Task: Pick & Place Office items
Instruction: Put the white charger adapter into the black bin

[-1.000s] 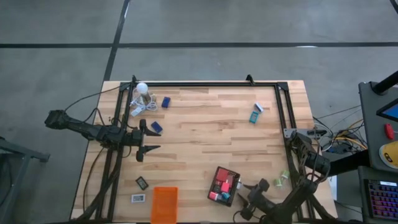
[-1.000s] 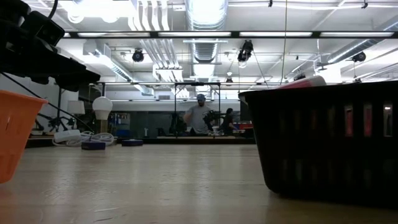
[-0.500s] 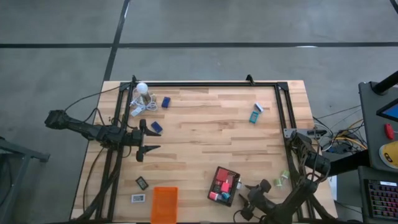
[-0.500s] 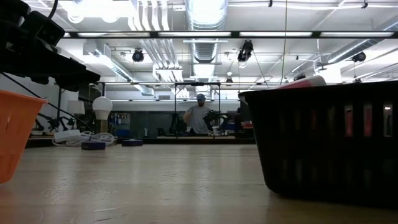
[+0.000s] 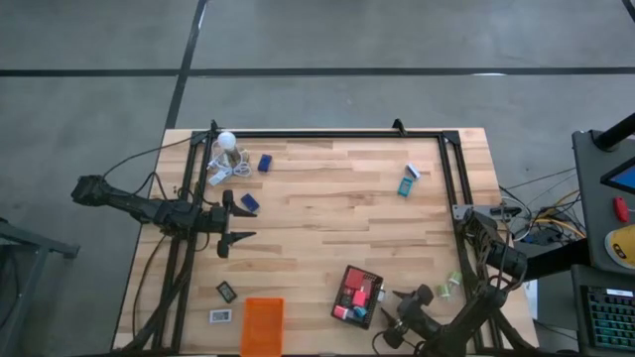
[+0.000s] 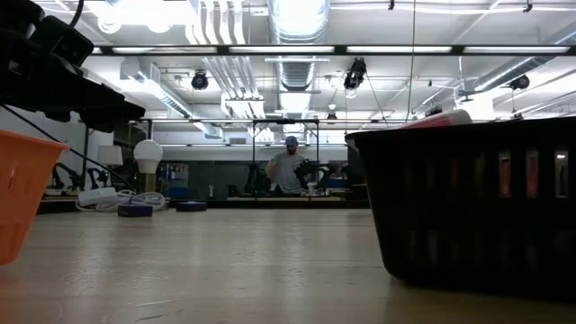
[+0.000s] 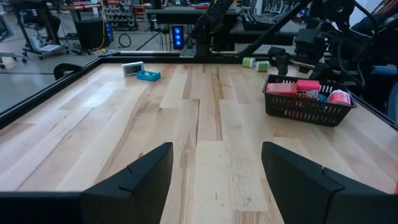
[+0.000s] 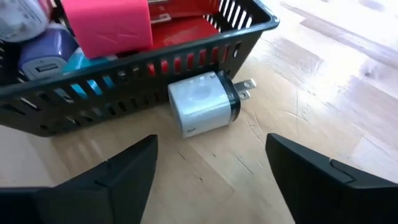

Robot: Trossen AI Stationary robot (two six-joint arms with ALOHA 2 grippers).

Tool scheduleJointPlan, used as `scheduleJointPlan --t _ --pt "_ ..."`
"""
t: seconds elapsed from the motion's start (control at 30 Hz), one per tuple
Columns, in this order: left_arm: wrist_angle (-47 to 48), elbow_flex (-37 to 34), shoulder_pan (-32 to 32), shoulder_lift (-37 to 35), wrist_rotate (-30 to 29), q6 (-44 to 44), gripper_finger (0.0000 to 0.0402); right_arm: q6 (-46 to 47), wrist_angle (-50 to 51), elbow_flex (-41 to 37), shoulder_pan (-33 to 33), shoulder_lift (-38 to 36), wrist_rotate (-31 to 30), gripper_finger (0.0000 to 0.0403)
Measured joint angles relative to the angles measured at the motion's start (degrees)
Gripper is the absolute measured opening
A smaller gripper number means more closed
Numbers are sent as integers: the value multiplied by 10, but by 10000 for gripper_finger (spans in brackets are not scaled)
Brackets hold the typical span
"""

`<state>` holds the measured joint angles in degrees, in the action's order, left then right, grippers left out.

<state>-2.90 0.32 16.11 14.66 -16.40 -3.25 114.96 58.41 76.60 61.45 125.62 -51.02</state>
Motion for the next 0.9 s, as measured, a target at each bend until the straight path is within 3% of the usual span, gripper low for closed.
scheduleJointPlan --t 0.2,0.33,0.9 --pt "0 0 0 0 0 0 252 -40 0 0 -2 0 -8 325" --pt "0 0 0 0 0 0 252 -71 0 -3 -4 0 -34 326" --pt "0 0 0 0 0 0 252 -76 -10 -18 -24 0 -47 326"
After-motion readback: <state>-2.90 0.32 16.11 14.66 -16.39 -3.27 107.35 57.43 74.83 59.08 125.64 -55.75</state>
